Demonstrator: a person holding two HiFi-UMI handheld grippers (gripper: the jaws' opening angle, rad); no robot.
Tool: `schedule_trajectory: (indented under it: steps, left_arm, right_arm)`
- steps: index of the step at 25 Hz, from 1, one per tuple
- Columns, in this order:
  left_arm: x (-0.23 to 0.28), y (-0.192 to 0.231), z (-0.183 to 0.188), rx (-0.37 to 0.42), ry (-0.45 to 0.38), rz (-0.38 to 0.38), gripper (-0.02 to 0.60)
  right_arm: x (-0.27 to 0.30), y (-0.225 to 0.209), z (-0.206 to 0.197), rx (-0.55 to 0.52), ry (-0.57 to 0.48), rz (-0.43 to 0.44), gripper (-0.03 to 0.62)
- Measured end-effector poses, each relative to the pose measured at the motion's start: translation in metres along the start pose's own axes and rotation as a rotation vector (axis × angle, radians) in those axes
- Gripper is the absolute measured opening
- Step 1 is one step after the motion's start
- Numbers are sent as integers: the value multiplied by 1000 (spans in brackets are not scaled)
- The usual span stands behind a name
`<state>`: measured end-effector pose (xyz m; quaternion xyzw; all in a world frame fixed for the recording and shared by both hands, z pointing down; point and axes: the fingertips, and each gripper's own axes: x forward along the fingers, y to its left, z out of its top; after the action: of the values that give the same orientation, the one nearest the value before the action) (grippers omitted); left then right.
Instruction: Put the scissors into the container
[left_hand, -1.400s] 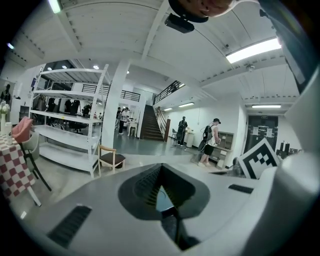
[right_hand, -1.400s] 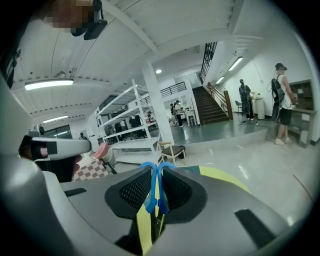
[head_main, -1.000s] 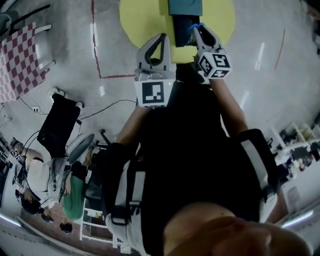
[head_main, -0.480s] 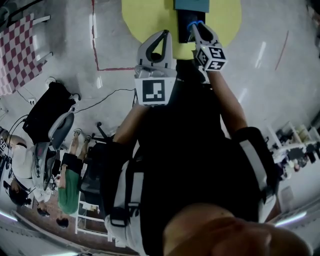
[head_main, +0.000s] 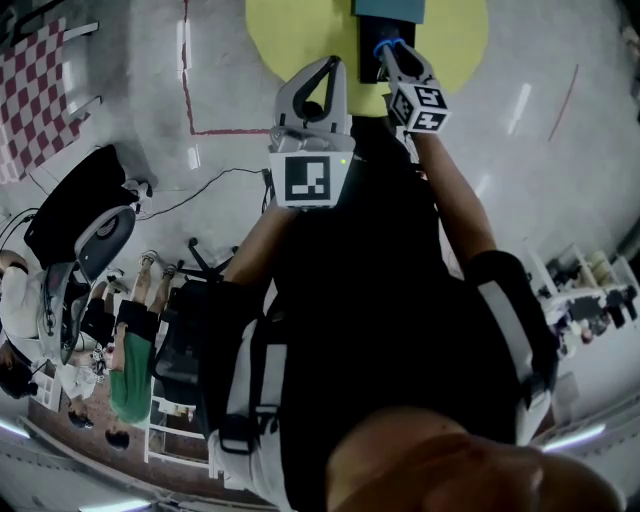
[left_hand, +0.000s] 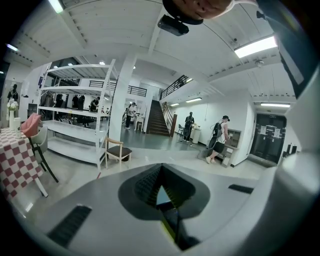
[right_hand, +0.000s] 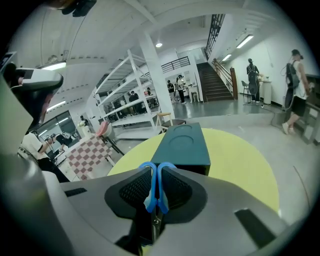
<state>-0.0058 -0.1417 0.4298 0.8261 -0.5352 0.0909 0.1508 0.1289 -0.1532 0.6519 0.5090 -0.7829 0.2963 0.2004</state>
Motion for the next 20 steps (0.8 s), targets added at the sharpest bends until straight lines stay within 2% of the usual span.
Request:
schedule_trajectory:
  steps: [5, 12, 20]
  left_arm:
    - [-1, 7, -6, -33, 17, 13, -3]
    - [3, 10, -9, 1, 28, 1, -3]
    - [5, 10, -8, -34, 27, 5, -3]
  right_arm:
    - [9, -2, -11, 7, 32, -11, 67]
    - [22, -9, -24, 15, 64, -20, 67]
    - [25, -14, -23, 34, 99, -44, 67]
